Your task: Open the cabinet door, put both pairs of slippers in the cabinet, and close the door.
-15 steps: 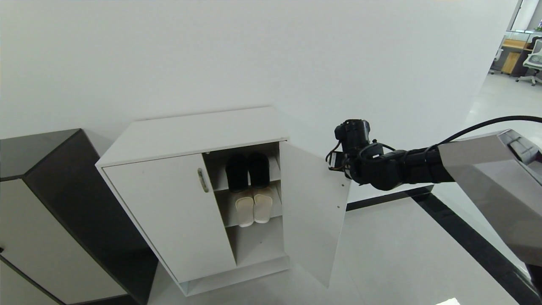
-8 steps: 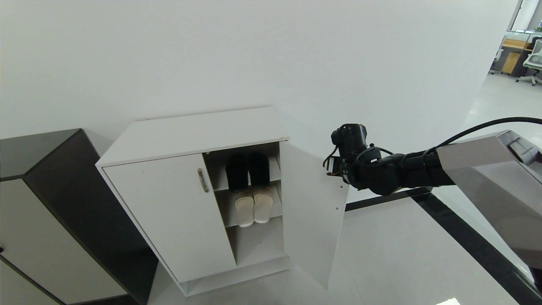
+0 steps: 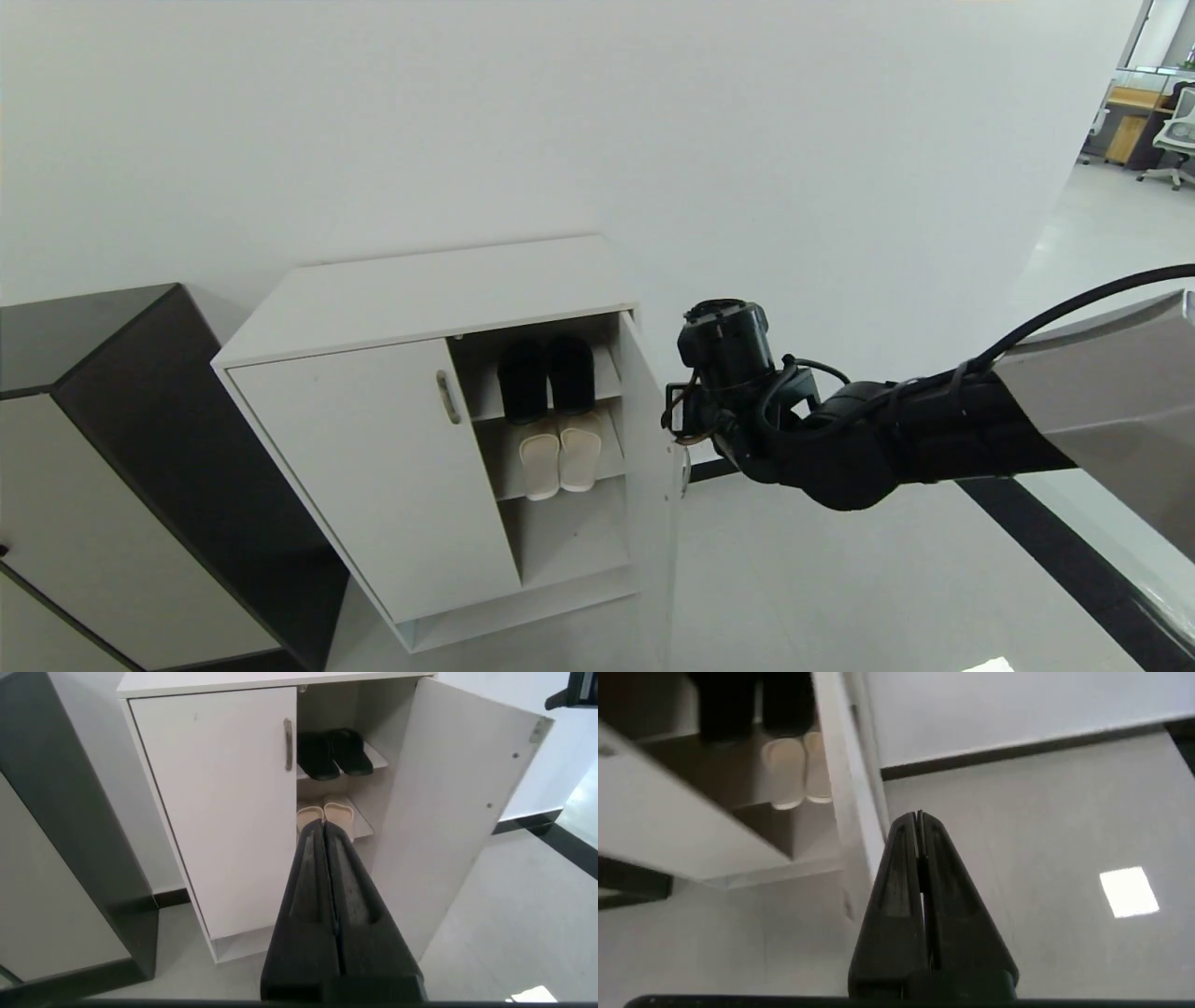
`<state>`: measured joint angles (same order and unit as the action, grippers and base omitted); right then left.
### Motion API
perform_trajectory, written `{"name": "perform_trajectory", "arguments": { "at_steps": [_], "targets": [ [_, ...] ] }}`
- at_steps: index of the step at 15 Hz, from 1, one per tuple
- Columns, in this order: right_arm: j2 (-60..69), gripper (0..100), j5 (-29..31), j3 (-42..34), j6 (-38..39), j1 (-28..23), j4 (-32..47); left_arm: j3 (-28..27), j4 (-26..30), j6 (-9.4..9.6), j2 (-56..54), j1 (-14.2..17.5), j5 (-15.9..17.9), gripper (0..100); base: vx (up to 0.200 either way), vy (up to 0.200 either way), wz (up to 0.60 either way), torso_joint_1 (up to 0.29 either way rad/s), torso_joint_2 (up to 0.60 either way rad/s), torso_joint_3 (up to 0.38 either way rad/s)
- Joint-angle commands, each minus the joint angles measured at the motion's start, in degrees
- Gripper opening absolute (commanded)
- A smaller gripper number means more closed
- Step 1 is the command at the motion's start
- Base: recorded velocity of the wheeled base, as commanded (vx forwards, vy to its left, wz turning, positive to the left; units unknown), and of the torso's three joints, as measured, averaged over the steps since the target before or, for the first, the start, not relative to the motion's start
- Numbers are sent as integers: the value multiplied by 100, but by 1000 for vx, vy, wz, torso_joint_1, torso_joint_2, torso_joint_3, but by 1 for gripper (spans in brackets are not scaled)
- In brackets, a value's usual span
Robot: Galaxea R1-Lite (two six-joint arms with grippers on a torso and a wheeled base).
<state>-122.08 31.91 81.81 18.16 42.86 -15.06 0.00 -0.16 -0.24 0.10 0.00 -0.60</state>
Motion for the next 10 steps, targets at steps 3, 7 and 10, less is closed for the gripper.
{"name": "perform_trajectory", "arguments": {
  "at_steps": [3,7,10],
  "targets": [
    [413,0,-133,-666,-384,152,-226,0,-2,-2,-1,9,-2,0,0,0,0,0,0,0],
    [404,0,-150,-728,-384,187,-375,0,-2,-2,-1,0,-2,0,0,0,0,0,0,0],
    [404,0,-150,-728,-384,196,-446,0,-2,-2,-1,0,-2,0,0,0,600,2,4,7]
  ]
}}
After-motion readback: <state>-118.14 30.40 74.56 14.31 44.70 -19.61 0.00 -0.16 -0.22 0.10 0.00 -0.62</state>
